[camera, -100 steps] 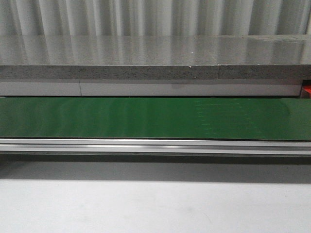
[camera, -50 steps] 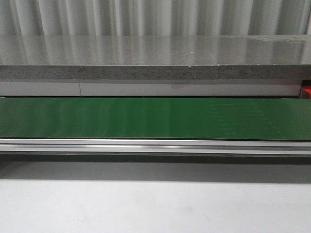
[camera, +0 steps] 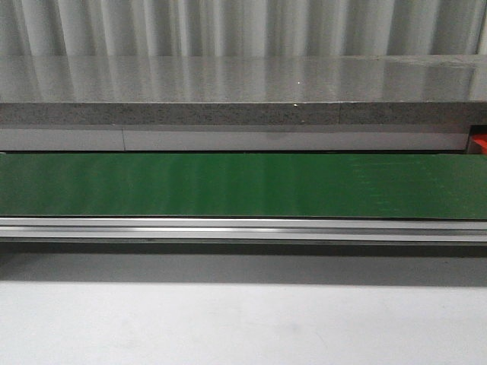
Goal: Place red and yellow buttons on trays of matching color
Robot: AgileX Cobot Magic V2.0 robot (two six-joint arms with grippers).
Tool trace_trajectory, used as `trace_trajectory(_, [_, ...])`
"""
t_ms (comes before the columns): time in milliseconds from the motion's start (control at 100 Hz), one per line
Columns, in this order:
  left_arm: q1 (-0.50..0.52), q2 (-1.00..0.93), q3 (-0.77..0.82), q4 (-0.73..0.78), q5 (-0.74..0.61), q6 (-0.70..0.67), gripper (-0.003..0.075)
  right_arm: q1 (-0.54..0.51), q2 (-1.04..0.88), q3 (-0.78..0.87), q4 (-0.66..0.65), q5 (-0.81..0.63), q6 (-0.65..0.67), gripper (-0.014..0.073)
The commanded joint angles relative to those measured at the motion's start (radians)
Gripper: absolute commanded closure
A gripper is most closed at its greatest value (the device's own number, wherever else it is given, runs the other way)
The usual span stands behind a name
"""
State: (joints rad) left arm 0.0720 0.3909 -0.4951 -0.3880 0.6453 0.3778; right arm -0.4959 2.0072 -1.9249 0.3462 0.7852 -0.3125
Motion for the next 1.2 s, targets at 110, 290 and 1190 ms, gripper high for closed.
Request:
trace_trajectory(110, [-0.008, 0.004, -0.027, -0.026, -0.068, 0.001, 0.0741, 0.112, -0.208, -0.012, 0.02, -0.022, -0.029, -0.0052])
trace_trajectory(290, [-0.008, 0.004, -0.027, -0.026, -0.068, 0.001, 0.0741, 0.234, -0.35, 0.129, 0.02, -0.091, -0.049, -0.0052])
trace_trajectory(1190, [-0.008, 0.004, -0.027, -0.026, -0.068, 0.001, 0.0741, 0.423, -1.423, 1.306, 0.035, -0.263, -0.061, 0.0057])
